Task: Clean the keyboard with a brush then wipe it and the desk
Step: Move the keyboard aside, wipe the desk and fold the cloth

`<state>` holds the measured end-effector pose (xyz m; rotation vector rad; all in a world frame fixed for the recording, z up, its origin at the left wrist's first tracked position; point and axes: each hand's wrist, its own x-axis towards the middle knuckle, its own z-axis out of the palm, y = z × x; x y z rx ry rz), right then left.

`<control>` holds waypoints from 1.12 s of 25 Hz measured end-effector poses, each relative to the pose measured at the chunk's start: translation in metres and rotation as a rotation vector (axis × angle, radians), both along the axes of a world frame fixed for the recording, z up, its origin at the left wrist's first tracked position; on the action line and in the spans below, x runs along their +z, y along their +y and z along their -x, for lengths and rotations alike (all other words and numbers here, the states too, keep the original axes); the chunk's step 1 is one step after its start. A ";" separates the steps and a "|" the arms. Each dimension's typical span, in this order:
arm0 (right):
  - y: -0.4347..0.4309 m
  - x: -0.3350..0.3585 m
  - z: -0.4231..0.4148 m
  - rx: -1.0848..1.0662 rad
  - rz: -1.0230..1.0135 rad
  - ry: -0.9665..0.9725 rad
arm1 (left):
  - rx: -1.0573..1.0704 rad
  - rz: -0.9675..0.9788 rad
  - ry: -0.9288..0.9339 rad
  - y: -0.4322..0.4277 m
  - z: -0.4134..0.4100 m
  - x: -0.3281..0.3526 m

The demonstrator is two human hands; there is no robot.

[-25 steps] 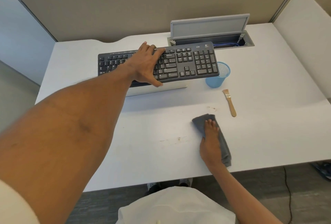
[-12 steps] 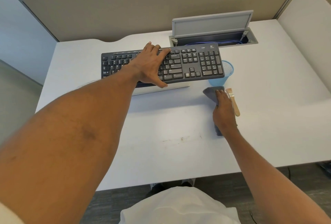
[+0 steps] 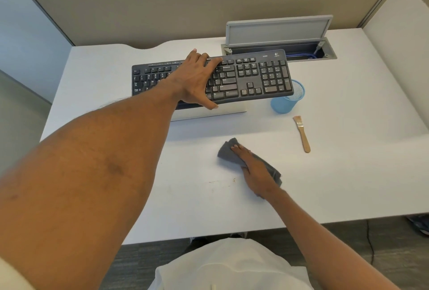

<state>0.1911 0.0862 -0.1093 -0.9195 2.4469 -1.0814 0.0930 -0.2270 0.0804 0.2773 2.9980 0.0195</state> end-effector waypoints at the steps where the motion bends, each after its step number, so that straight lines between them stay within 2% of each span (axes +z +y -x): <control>1: 0.003 0.011 0.007 -0.054 0.038 -0.077 | -0.003 0.004 -0.006 0.000 0.000 0.001; 3: 0.011 0.033 0.032 -0.226 0.076 -0.124 | -0.011 0.016 -0.015 0.000 0.001 0.003; 6: 0.026 0.041 0.075 -0.471 -0.009 -0.012 | -0.021 0.034 -0.027 0.002 0.000 0.003; 7: 0.029 0.034 0.084 -0.471 -0.077 0.018 | -0.019 0.036 -0.032 0.003 -0.001 0.002; 11: 0.003 0.004 0.072 -0.233 -0.315 0.072 | -0.005 0.031 -0.055 0.003 -0.004 0.000; 13: -0.023 0.002 0.049 -0.161 -0.276 0.048 | -0.008 0.031 -0.057 0.002 -0.005 -0.003; 16: -0.055 0.003 0.005 0.055 -0.168 0.075 | -0.018 0.034 -0.051 -0.001 -0.004 -0.006; 18: -0.063 0.011 -0.004 0.124 -0.004 -0.069 | -0.021 0.034 -0.056 -0.004 -0.003 -0.005; 21: -0.062 0.030 0.033 -0.191 0.170 -0.425 | -0.027 0.039 -0.056 -0.010 -0.002 -0.004; 22: -0.058 0.035 0.050 -0.337 0.195 -0.423 | -0.025 0.042 -0.052 -0.012 -0.002 -0.003; 23: -0.052 0.037 0.066 -0.442 0.193 -0.369 | -0.018 0.041 -0.053 -0.014 -0.003 -0.003; 25: -0.041 0.035 0.087 -0.510 0.063 -0.145 | -0.009 0.041 -0.066 -0.019 -0.005 -0.002; 28: -0.054 0.021 0.085 -0.333 -0.249 0.049 | -0.012 0.054 -0.074 -0.027 -0.008 -0.001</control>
